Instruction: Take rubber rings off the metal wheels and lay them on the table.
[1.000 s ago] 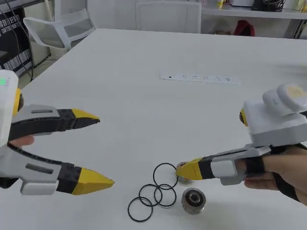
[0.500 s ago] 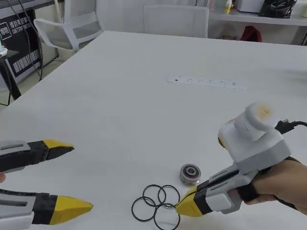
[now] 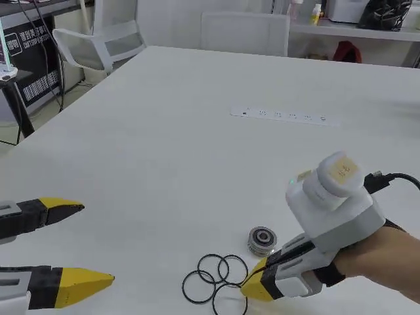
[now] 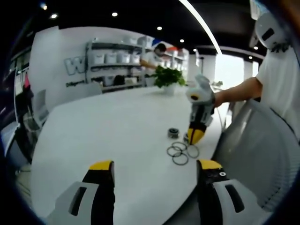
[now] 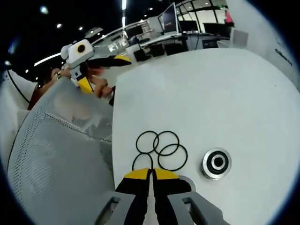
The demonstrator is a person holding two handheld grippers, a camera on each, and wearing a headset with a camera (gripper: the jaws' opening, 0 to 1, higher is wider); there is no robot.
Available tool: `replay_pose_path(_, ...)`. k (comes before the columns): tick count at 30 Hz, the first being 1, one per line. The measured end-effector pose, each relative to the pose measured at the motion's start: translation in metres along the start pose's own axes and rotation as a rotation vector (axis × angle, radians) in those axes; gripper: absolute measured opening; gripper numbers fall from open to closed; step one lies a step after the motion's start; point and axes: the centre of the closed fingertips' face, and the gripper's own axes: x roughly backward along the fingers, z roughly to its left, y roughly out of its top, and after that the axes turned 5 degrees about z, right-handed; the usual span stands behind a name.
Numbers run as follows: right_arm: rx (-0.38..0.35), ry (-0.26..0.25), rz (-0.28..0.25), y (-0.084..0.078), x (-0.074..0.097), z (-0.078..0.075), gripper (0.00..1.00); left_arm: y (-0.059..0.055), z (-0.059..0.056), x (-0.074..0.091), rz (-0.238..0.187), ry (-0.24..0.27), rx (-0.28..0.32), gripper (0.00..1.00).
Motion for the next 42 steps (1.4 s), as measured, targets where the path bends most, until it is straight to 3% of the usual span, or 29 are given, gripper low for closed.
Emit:
replay_pose_path(7, 0.022, -0.031, -0.013, 0.005, -0.001, -0.004, 0.00, 0.003, 0.005, 0.005, -0.014, 0.016, 0.010, 0.71)
replay_pose_path(19, 0.015, -0.051, -0.057, 0.011, 0.009, -0.008, 0.01, 0.009, -0.003, 0.005, -0.012, 0.021, 0.004, 0.71)
replay_pose_path(34, -0.036, -0.113, -0.200, 0.029, 0.049, -0.020, 0.06, 0.013, -0.006, 0.005, -0.014, 0.011, -0.010, 0.71)
replay_pose_path(42, -0.042, -0.152, -0.267, 0.032, 0.072, -0.022, 0.18, 0.015, -0.005, 0.005, -0.020, 0.012, -0.011, 0.71)
